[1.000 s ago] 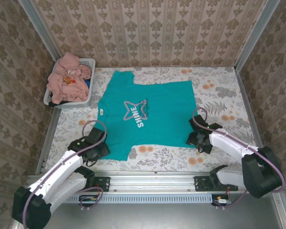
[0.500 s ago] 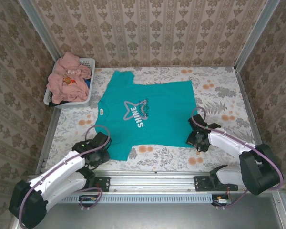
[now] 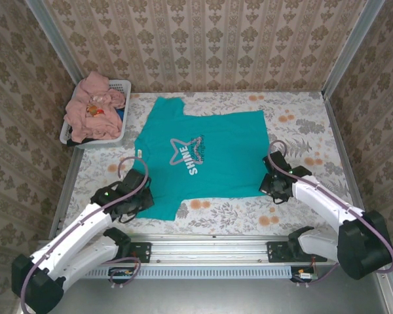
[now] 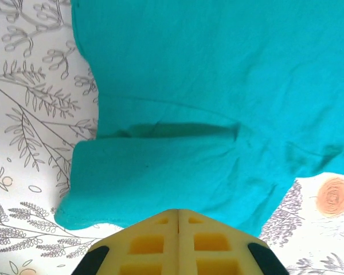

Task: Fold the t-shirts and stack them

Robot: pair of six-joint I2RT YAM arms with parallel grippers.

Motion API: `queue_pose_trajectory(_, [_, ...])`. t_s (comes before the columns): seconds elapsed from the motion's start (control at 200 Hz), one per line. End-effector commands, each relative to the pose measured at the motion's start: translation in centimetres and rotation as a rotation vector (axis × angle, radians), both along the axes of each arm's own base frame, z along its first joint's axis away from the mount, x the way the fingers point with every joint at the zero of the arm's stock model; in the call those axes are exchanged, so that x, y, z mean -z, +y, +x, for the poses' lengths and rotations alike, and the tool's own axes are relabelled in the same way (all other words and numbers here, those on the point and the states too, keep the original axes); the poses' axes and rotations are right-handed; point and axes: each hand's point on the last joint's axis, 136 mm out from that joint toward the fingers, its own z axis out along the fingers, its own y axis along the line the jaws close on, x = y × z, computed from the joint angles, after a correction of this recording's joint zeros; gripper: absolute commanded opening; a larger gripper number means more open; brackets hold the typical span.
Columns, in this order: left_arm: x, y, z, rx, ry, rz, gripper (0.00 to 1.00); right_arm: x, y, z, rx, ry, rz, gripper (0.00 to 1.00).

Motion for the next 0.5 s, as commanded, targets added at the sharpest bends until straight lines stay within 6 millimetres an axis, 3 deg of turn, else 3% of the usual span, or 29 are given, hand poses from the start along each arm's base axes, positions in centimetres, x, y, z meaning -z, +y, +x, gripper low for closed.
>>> queue_pose_trajectory(0.0, [0.8, 1.5, -0.7, 0.018, 0.049, 0.090, 0.14, -0.7, -0.9, -0.2, -0.004, 0.003, -0.041, 0.03])
queue_pose_trajectory(0.055, [2.2, 2.1, -1.4, 0.000, 0.098, 0.112, 0.28, -0.5, -0.8, -0.2, -0.009, 0.012, -0.035, 0.03])
queue_pose_trajectory(0.16, [4.9, 2.1, -2.1, -0.014, 0.144, 0.106, 0.40, 0.0, -0.5, -0.2, -0.014, 0.024, -0.023, 0.02])
queue_pose_trajectory(0.32, [7.0, 2.5, -2.0, -0.049, 0.150, 0.096, 0.48, 0.1, -0.6, -0.2, -0.021, 0.020, -0.029, 0.02])
queue_pose_trajectory(0.495, [9.0, 1.7, -2.0, -0.043, 0.179, 0.038, 0.48, 0.0, -0.6, 0.1, -0.027, 0.012, -0.032, 0.02])
